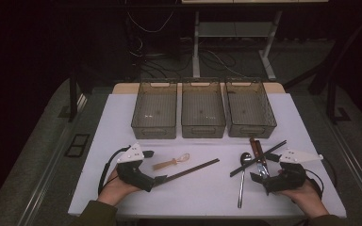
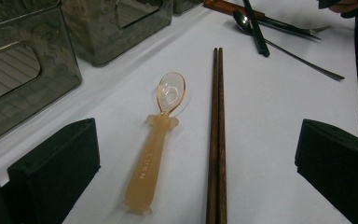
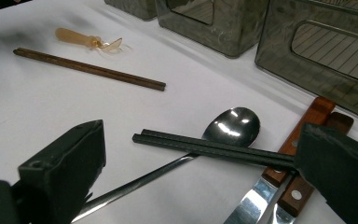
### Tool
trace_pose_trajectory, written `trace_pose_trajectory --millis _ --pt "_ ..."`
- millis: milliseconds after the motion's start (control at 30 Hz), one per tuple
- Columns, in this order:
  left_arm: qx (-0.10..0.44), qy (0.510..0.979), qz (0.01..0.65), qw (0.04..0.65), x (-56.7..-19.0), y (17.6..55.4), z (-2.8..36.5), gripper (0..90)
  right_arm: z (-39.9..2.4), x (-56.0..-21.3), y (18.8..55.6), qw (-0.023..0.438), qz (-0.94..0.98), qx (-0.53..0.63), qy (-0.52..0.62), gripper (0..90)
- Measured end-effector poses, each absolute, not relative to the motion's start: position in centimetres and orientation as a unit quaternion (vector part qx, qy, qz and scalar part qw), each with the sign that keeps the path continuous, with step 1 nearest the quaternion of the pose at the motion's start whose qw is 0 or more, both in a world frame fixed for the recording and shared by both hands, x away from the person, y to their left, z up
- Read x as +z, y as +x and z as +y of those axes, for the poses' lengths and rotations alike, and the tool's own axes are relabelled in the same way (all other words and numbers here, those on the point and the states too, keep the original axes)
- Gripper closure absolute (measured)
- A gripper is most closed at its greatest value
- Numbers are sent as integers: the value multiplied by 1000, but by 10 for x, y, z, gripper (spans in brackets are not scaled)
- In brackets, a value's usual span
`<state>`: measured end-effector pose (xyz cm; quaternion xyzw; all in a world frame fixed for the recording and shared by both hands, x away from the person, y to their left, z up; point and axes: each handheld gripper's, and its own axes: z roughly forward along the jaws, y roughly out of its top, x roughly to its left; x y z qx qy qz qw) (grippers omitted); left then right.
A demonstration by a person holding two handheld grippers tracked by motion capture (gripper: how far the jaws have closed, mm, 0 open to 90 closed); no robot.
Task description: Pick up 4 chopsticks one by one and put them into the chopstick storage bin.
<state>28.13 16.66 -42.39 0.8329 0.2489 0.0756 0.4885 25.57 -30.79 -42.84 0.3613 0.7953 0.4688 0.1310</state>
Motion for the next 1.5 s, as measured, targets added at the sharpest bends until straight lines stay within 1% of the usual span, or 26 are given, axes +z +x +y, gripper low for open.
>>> trace_pose_trajectory --millis 567,633,800,933,1033,1133,1167,1200,1233,1267,1300,1400,1433,1467,1500 --pt "76 836 250 483 -425 280 168 0 -310 -423 262 120 804 448 372 24" --pt "76 836 249 483 -425 280 168 0 -310 -422 264 117 809 439 373 50" --pt "75 835 251 484 -425 280 167 0 -313 -421 268 118 804 441 381 68" --pt "77 835 251 483 -425 280 168 0 -316 -419 271 120 802 442 384 136" --pt "79 834 250 485 -424 280 168 0 -317 -418 273 123 800 444 386 150" --pt "79 833 251 487 -424 280 169 0 -320 -416 279 127 796 444 391 218" --pt "79 833 251 487 -424 280 169 0 -320 -416 279 127 796 444 391 218" --pt "79 833 252 487 -424 280 169 0 -321 -415 280 126 795 443 394 242" --pt "79 833 251 486 -424 280 169 0 -322 -413 284 130 794 443 395 292" --pt "79 833 251 486 -424 280 169 0 -322 -413 284 130 794 443 395 292" --pt "79 834 251 485 -424 280 169 0 -324 -413 286 131 794 442 397 359" --pt "80 833 252 486 -424 280 169 0 -325 -412 289 134 794 438 399 408" --pt "80 833 253 486 -424 280 169 0 -326 -412 292 136 795 433 402 463" --pt "81 834 252 485 -424 280 169 0 -326 -412 292 136 795 433 402 463" --pt "81 834 253 484 -424 280 169 0 -326 -412 293 135 796 431 402 485"
